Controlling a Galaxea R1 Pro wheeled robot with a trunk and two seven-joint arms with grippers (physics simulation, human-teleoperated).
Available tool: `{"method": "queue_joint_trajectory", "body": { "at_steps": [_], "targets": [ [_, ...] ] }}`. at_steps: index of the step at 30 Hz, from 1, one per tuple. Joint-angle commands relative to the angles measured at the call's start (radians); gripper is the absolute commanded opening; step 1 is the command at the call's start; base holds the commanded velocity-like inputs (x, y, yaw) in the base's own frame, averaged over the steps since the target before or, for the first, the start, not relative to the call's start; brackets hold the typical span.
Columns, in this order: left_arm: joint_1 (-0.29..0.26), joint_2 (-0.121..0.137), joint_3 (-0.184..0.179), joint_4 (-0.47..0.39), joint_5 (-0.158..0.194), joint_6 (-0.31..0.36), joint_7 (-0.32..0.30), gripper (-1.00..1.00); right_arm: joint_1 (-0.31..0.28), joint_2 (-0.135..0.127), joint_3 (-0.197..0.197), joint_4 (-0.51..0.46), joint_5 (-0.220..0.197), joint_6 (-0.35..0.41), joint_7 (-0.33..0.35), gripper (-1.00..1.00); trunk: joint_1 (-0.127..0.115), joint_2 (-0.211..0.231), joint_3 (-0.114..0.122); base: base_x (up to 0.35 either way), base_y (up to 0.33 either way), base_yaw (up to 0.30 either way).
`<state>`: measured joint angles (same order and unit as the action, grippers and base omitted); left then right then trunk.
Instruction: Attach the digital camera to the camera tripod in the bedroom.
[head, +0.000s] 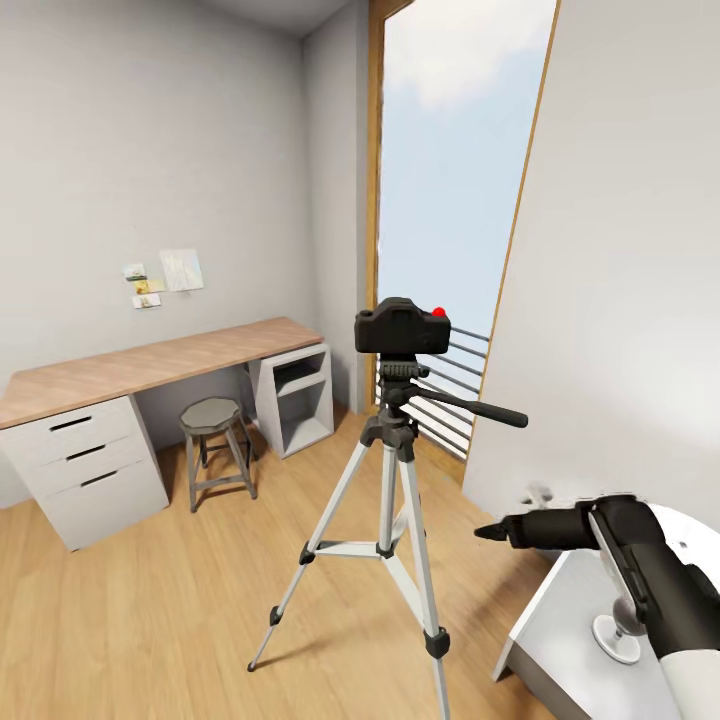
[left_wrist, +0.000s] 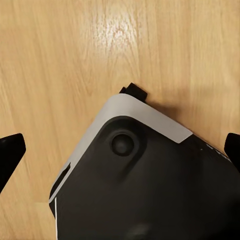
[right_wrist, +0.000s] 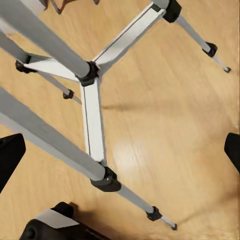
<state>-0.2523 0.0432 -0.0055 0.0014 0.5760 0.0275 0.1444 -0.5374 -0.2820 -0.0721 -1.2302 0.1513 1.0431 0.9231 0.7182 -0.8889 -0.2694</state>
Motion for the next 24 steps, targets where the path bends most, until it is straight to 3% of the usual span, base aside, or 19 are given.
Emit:
{"method": "queue_joint_trajectory", "body": {
  "at_steps": [1, 6, 7, 9, 11, 17, 24],
  "targets": [
    [-0.001, 0.0, -0.001, 0.0, 0.001, 0.003, 0.002, 1.0, -0.001, 0.0, -0.007, 0.05, 0.028, 0.004, 0.003, 1.0, 0.0, -0.001, -0.001, 0.0, 0.0, 0.0],
    [-0.001, -0.001, -0.001, 0.0, 0.001, 0.002, 0.002, 1.0, -0.001, -0.004, -0.021, 0.163, 0.051, 0.004, -0.014, 1.0, 0.0, -0.001, -0.001, 0.0, 0.0, 0.0],
    [-0.001, -0.002, -0.001, 0.0, 0.001, 0.002, 0.002, 1.0, -0.001, -0.006, -0.026, 0.252, 0.059, -0.002, -0.033, 1.0, 0.0, -0.001, -0.001, 0.0, 0.0, 0.0],
    [-0.001, -0.004, -0.001, 0.0, 0.001, 0.002, 0.002, 1.0, -0.001, -0.006, -0.026, 0.298, 0.062, -0.019, -0.048, 1.0, 0.0, -0.001, -0.001, 0.0, 0.0, 0.0],
    [-0.001, -0.008, -0.001, 0.0, 0.001, 0.002, 0.002, 1.0, -0.001, -0.002, -0.026, 0.419, 0.073, -0.081, -0.105, 1.0, 0.0, -0.001, -0.001, 0.0, 0.0, 0.0],
    [-0.001, -0.009, -0.001, 0.0, 0.001, 0.002, 0.003, 1.0, -0.001, 0.009, -0.023, 0.566, 0.082, -0.211, -0.197, 1.0, 0.0, -0.001, -0.001, 0.0, 0.0, 0.0],
    [-0.001, -0.009, -0.001, 0.0, 0.001, 0.002, 0.003, 1.0, -0.001, 0.015, -0.022, 0.669, 0.081, -0.287, -0.239, 1.0, 0.0, -0.001, -0.001, 0.0, 0.0, 0.0]
  ]
}}
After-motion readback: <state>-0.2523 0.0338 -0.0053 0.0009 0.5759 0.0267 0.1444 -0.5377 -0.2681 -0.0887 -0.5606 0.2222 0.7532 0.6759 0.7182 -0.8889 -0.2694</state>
